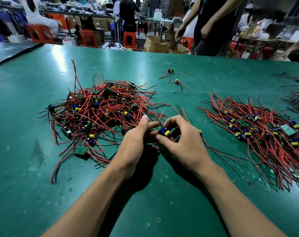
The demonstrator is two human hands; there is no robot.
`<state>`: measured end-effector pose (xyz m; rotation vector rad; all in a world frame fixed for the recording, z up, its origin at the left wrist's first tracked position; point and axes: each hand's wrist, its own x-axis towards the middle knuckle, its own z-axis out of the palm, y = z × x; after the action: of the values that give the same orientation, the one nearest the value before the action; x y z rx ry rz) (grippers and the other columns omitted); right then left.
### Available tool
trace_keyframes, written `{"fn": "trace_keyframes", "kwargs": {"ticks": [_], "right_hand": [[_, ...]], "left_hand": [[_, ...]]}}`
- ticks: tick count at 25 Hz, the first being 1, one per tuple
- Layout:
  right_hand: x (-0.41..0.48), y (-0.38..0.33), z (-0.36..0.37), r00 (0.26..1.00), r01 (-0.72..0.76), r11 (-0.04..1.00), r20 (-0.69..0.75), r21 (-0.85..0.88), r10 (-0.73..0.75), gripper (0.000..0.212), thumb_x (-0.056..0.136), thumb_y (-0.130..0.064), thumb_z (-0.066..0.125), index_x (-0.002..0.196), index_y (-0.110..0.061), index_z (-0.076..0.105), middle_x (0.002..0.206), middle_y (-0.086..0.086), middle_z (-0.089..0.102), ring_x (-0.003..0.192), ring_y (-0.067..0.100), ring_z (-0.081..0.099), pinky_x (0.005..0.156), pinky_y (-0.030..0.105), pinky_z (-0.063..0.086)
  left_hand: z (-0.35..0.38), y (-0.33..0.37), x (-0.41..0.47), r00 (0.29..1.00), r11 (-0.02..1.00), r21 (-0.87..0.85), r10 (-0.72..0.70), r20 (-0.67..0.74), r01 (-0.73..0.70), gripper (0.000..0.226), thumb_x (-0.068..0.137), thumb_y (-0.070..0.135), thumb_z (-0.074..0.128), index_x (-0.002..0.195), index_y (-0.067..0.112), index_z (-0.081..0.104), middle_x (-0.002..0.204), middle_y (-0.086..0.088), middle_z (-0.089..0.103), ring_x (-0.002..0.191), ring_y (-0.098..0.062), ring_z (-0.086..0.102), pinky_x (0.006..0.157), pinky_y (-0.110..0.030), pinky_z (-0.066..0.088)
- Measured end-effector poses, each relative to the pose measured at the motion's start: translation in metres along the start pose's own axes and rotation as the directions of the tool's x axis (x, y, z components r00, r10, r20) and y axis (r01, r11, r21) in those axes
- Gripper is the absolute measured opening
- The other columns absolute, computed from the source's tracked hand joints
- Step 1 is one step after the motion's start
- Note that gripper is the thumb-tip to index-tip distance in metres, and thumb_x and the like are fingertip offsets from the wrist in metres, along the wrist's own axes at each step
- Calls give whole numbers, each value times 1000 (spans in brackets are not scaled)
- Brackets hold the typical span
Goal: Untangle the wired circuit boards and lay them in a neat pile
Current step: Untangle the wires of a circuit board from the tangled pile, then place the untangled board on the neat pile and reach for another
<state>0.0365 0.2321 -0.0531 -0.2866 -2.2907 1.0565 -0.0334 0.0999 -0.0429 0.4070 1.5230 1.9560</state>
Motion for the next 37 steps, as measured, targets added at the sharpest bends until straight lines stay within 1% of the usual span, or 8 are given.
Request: {"fn": "trace_keyframes", "kwargs": {"ticks": [5,11,15,19,23,32,35,37], "right_hand": [[8,17,-18,910,-184,982,-386,-47,152,21,80,-31,81,94,-29,66,87,-12,69,63,2,56,68,20,48],[6,25,-23,916,-345,852,-341,-395,213,48,85,-41,73,127,-19,64,126,2,60,118,26,51,98,38,37],[4,19,-15,964,-208,866,-243,-454,104,24,88,-35,70,108,-22,73,113,-2,66,109,23,55,93,37,38],[4,14,-5,989,-84,961,-140,-264,48,14,87,-23,73,99,-17,76,97,-2,70,80,13,63,86,31,50],[1,13,2,972,-229,965,-80,-128,220,24,82,-29,77,103,-29,67,81,-13,68,58,3,53,71,26,50],[0,11,-2,954,-252,948,112,-194,276,35,72,-47,79,100,-32,66,72,-10,68,58,1,54,66,30,50],[1,8,-4,988,-148,962,18,-229,156,12,85,-32,75,79,-26,67,66,-9,64,63,2,58,64,21,45],[4,3,-7,974,-199,980,-109,-12,197,12,90,-23,72,80,-21,65,62,-9,61,51,3,53,54,13,40]], "left_hand": [[3,-5,-5,942,888,381,318,-105,-258,11,96,19,60,97,17,71,86,0,74,70,-8,64,65,-22,51],[3,-15,-12,812,467,834,582,-40,-294,18,83,13,64,100,19,62,95,5,55,82,-17,57,77,-39,51],[1,-15,-11,834,506,843,533,-141,-181,34,81,14,62,112,22,49,110,2,43,83,-23,57,78,-44,51],[-1,-15,-9,835,527,834,524,-167,-164,47,82,10,63,125,22,49,120,1,45,94,-20,55,88,-37,47],[-7,-14,-3,813,542,822,551,-191,-175,36,83,5,63,116,17,56,109,-1,54,93,-17,55,86,-31,46],[-12,-9,1,718,699,647,614,-327,-303,19,86,1,62,97,17,64,89,4,67,80,-15,68,79,-41,56],[-11,-8,-2,705,678,649,644,-298,-345,28,86,2,63,106,21,62,107,3,58,85,-2,63,80,-38,56],[-10,-9,-4,685,634,689,676,-272,-352,29,85,4,65,106,24,62,110,3,49,85,1,58,78,-35,56]]}}
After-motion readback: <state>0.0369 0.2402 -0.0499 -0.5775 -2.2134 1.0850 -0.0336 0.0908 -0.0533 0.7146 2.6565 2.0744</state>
